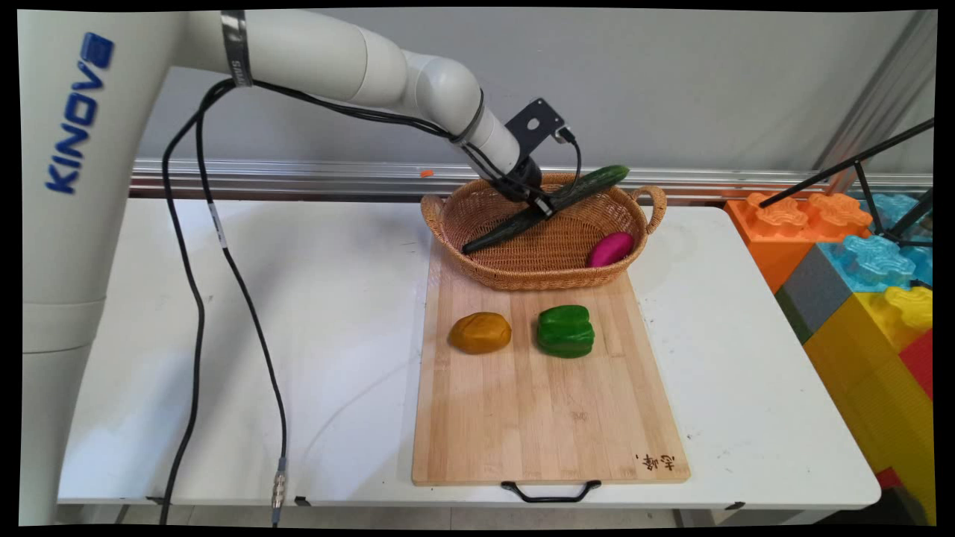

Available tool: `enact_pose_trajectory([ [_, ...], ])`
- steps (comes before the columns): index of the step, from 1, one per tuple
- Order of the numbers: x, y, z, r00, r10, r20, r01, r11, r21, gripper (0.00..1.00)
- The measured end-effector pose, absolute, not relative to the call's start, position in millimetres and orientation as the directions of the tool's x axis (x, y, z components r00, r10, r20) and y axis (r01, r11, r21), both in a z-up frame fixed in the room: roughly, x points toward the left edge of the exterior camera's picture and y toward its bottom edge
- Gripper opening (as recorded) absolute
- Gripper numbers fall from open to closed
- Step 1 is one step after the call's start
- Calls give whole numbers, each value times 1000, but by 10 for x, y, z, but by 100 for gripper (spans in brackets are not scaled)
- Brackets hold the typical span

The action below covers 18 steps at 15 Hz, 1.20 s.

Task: Place the picked object on the cutting board

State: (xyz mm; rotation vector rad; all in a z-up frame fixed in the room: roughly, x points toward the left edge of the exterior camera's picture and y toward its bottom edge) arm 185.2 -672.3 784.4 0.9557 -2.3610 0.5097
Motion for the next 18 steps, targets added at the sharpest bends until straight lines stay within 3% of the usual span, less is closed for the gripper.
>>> enact_pose_trajectory([
  [10,1578,-6322,8840,-613,-358,704,-656,727,-202,0],
  [18,1170,-5410,9329,-645,-335,687,-506,860,-56,0],
])
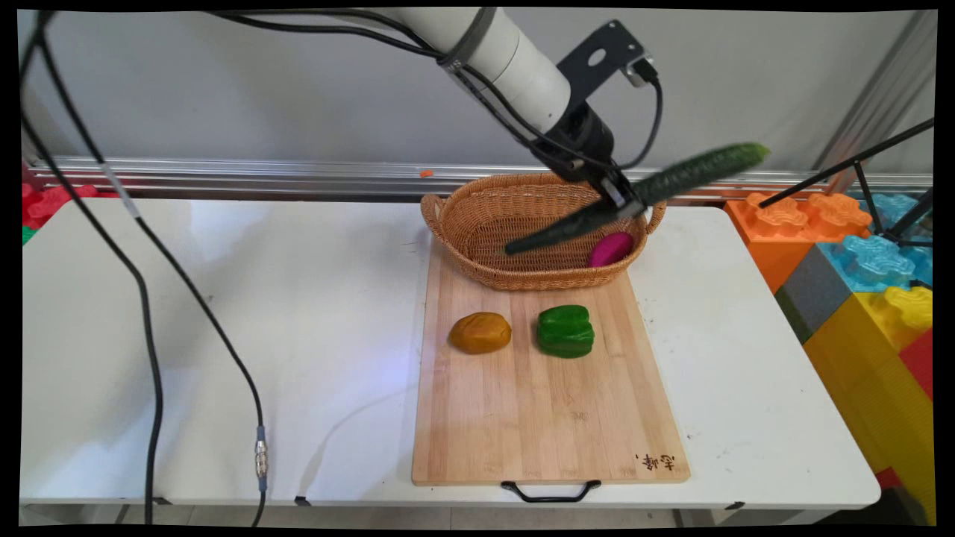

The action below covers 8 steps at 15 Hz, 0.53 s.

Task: Place the picked object on the cutting board

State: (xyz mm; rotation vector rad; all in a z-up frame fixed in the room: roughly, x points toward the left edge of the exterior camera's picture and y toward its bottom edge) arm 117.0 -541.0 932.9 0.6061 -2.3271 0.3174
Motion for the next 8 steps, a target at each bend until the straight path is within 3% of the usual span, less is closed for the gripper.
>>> enact_pose_trajectory([
  [8,1070,-4490,9262,-696,-396,599,-453,889,61,0],
])
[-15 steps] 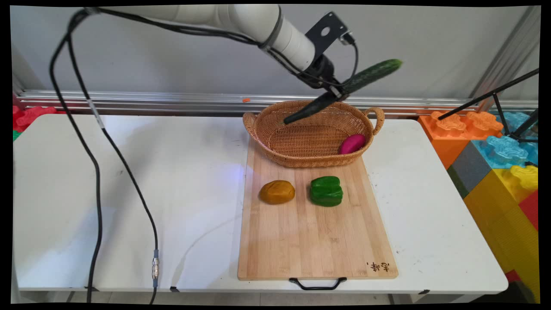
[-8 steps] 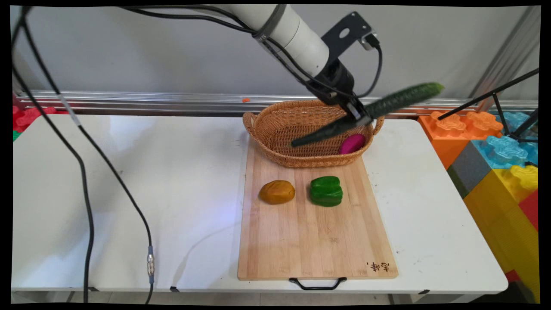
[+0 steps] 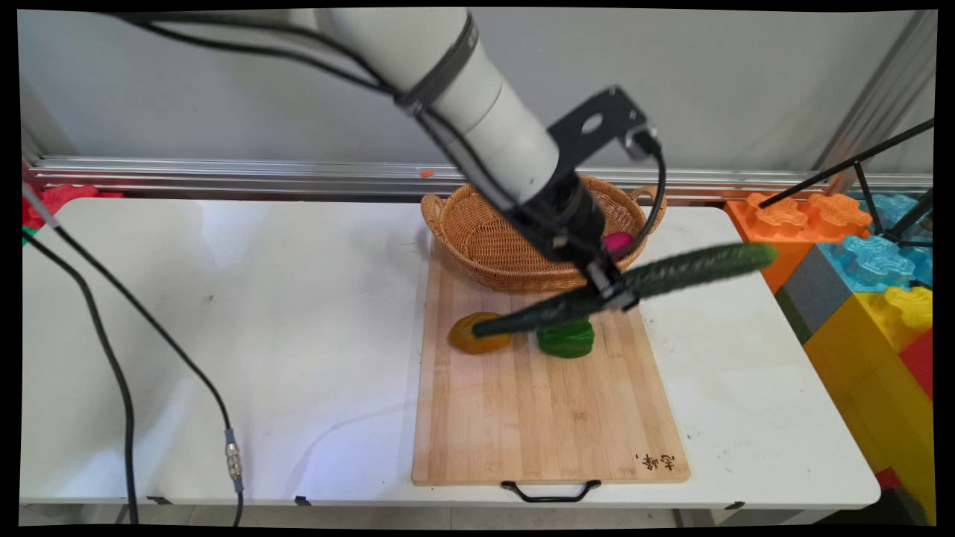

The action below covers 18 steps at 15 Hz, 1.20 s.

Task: Place the picked object on the cutting board

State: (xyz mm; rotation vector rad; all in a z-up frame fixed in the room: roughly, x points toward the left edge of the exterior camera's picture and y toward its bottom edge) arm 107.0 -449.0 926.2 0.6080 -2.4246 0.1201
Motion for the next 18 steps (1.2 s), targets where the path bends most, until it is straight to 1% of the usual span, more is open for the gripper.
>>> enact_pose_trajectory([
  [4,1043,-4251,9017,-727,-383,570,-435,899,49,0],
  [13,935,-3987,8287,-847,-185,498,-274,955,-110,0],
  [18,957,-3921,8056,-879,-145,454,-233,962,-145,0],
])
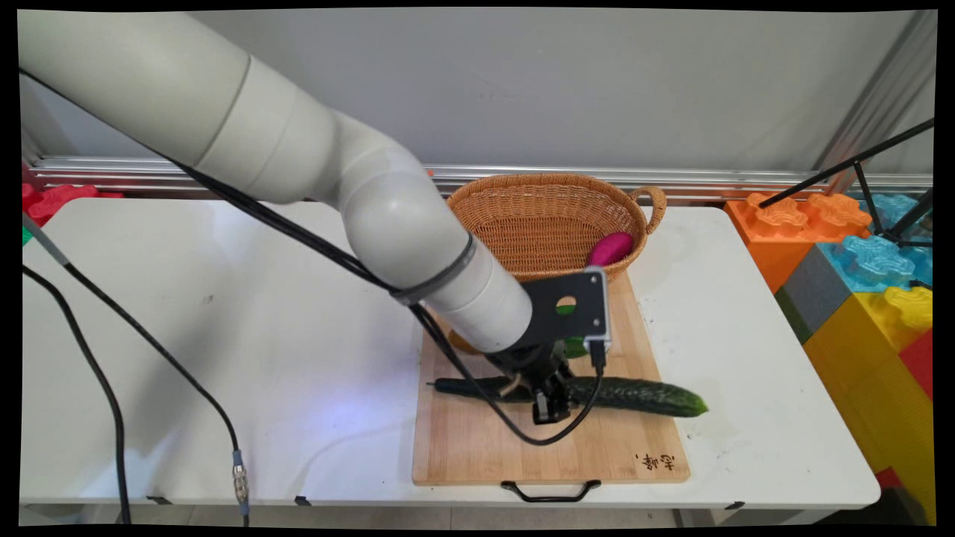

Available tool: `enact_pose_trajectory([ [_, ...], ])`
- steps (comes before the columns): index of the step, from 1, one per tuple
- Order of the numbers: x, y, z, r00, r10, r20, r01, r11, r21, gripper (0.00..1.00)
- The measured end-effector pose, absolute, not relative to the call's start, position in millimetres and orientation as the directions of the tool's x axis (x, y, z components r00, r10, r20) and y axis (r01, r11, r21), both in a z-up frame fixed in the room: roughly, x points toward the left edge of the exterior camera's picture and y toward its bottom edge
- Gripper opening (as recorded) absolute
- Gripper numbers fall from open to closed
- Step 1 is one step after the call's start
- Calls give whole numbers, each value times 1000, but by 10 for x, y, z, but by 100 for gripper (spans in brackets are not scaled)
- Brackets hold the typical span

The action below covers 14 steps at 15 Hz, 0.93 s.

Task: Place the picked object on the cutting board

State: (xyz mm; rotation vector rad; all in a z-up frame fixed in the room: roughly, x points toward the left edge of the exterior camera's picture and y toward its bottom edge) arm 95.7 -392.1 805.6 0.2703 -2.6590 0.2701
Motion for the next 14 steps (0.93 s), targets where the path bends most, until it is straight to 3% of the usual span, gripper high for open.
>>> enact_pose_trajectory([
  [8,979,-3896,7830,-895,-146,421,-229,961,-154,0],
  [9,979,-3900,7817,-896,-147,420,-230,961,-154,100],
  [14,976,-3931,7783,-892,-160,422,-240,960,-143,100],
])
